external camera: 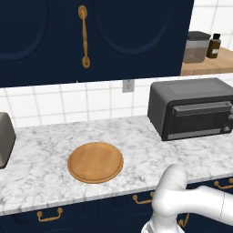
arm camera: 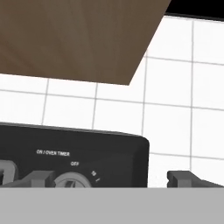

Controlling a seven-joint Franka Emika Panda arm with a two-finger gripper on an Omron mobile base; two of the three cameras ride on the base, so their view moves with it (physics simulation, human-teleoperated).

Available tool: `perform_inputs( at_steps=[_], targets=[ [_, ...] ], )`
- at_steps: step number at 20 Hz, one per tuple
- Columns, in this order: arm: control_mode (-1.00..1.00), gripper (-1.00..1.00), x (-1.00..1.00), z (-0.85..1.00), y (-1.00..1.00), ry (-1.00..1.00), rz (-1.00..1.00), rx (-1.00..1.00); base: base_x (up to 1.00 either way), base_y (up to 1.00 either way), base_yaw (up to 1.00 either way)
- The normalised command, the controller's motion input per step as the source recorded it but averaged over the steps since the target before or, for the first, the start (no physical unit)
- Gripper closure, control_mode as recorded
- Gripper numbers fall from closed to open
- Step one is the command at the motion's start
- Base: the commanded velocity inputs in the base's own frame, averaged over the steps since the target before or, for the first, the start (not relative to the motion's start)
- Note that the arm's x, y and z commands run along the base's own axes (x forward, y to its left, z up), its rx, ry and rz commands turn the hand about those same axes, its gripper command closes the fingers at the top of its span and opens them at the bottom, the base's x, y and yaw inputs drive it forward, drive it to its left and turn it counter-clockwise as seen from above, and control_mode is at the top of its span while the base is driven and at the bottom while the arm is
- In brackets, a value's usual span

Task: Pick up the kebab skewer and baguette bread, and place them inside the toaster oven. Close the toaster oven door and start by setting the timer.

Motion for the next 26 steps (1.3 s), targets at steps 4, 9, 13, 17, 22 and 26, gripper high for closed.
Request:
perform_inputs(
  at_steps=[4,9,13,17,22,26],
  targets=[
    [-1.0,-1.0,0.0,-0.25,-0.22,0.0,-0.02,0.0,0.0,0.0,0.0],
    [-1.0,1.0,0.0,-0.26,-0.14,0.0,-0.04,0.0,0.0,0.0,0.0],
    [-1.0,1.0,0.0,-0.28,-0.04,0.0,-0.06,0.0,0.0,0.0,0.0],
    [-1.0,1.0,0.0,-0.24,0.0,0.0,-0.07,0.0,0.0,0.0,0.0],
    [-1.0,1.0,0.0,-0.19,0.0,0.0,-0.05,0.0,0.0,0.0,0.0],
    [-1.0,1.0,-0.01,-0.12,0.0,0.0,-0.02,0.0,0.0,0.0,0.0]
  ],
)
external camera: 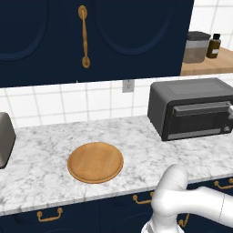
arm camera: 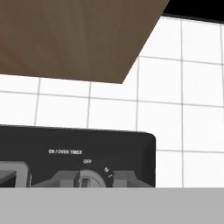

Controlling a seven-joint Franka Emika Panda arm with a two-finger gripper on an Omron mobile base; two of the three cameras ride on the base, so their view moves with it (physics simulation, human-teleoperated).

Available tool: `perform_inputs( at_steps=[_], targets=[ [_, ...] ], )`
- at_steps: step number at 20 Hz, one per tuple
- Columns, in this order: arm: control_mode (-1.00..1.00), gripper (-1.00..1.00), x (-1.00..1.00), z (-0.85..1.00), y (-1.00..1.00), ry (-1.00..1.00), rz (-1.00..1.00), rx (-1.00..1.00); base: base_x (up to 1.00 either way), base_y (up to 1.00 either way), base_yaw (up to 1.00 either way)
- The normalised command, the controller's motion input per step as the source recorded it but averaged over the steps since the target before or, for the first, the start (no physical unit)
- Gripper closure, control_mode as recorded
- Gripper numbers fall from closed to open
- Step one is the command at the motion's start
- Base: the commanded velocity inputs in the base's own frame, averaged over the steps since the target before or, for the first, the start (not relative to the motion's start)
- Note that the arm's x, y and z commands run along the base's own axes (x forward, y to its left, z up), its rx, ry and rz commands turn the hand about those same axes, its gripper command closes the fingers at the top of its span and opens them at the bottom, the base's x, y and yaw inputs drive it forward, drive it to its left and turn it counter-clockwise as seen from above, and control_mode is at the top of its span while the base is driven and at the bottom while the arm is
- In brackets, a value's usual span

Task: Pick up the kebab skewer and baguette bread, and place them inside the toaster oven. Close the toaster oven door and start by setting the timer.

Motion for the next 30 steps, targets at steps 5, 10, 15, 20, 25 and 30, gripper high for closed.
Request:
perform_inputs(
  at_steps=[5,10,15,20,25,30],
  targets=[
    [-1.0,1.0,-0.09,-0.05,0.0,0.0,0.0,0.0,0.0,0.0,0.0],
    [-1.0,1.0,-0.1,-0.12,0.1,0.0,0.0,0.0,0.0,0.0,0.0],
    [-1.0,1.0,0.0,-0.03,0.02,0.0,0.0,0.0,0.0,0.0,0.0],
    [-1.0,1.0,-0.05,0.0,0.05,0.01,0.0,0.0,0.0,0.0,0.0],
    [-1.0,1.0,-0.01,0.0,0.08,0.03,0.0,0.06,0.0,0.0,0.0],
    [-1.0,1.0,0.0,0.0,0.05,0.05,0.0,0.16,0.0,0.0,0.0]
  ],
)
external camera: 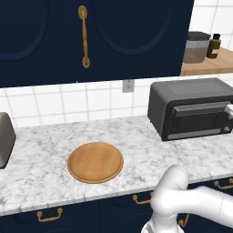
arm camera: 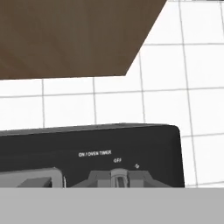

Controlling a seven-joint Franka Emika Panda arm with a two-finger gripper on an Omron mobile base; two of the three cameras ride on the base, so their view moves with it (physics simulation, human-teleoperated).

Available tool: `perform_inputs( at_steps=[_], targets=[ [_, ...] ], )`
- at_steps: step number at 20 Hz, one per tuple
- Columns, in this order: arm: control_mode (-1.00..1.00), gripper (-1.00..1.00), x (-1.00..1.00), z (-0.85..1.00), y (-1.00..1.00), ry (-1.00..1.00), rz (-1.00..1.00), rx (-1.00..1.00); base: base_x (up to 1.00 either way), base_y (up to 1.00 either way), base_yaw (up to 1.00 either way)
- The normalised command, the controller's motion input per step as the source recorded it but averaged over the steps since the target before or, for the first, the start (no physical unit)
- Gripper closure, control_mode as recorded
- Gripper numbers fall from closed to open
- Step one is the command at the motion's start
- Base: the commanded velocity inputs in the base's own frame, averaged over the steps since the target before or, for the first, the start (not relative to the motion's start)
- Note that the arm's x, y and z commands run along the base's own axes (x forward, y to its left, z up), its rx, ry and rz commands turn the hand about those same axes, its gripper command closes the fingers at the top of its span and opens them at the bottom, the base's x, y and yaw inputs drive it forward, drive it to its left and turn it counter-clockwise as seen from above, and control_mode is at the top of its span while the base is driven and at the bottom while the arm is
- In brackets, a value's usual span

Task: Pick up the kebab skewer and baguette bread, and place them inside the toaster oven. Close the toaster oven door and start by setting the timer.

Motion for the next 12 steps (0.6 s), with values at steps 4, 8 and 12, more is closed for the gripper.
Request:
perform_inputs(
  at_steps=[4,8,12],
  targets=[
    [-1.0,1.0,-0.04,-0.1,0.01,0.01,0.0,0.19,0.0,0.0,0.0],
    [-1.0,1.0,-0.06,-0.19,0.01,0.0,0.0,0.21,0.0,0.0,0.0],
    [-1.0,1.0,0.0,-0.12,0.01,0.0,0.0,0.22,0.0,0.0,0.0]
  ],
)
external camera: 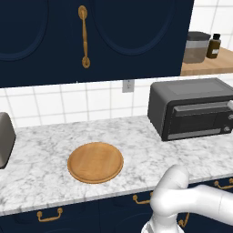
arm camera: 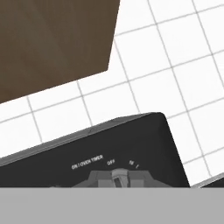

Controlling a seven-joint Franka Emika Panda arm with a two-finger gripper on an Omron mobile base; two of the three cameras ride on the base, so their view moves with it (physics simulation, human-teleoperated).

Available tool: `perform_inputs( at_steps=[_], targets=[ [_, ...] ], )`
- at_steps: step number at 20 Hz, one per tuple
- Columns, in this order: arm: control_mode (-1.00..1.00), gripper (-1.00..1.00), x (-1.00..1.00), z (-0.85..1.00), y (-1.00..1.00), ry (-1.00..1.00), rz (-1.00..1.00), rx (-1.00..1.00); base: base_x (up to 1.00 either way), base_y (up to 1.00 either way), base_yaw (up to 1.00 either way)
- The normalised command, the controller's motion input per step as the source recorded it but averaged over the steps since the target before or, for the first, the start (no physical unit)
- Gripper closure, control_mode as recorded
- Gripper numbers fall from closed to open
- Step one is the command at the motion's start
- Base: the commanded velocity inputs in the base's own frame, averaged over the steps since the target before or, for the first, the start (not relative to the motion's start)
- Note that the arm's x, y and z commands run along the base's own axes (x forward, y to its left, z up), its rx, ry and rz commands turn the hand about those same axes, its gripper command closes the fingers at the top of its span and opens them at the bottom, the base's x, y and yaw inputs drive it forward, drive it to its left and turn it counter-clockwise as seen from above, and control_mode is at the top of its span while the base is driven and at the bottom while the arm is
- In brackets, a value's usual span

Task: Pick up the kebab skewer and baguette bread, and place them inside the toaster oven. Close the toaster oven door and start by setting the timer.

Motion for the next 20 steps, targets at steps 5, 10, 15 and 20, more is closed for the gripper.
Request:
perform_inputs(
  at_steps=[5,10,15,20],
  targets=[
    [-1.0,1.0,-0.02,-0.17,0.0,0.0,0.0,0.23,0.0,0.0,0.0],
    [-1.0,1.0,0.0,-0.08,0.01,0.0,0.0,0.25,0.0,0.0,0.0],
    [-1.0,1.0,0.0,-0.07,0.02,0.0,0.0,0.26,0.0,0.0,0.0],
    [-1.0,1.0,0.0,-0.14,0.0,0.0,0.0,0.24,0.0,0.0,0.0]
  ],
)
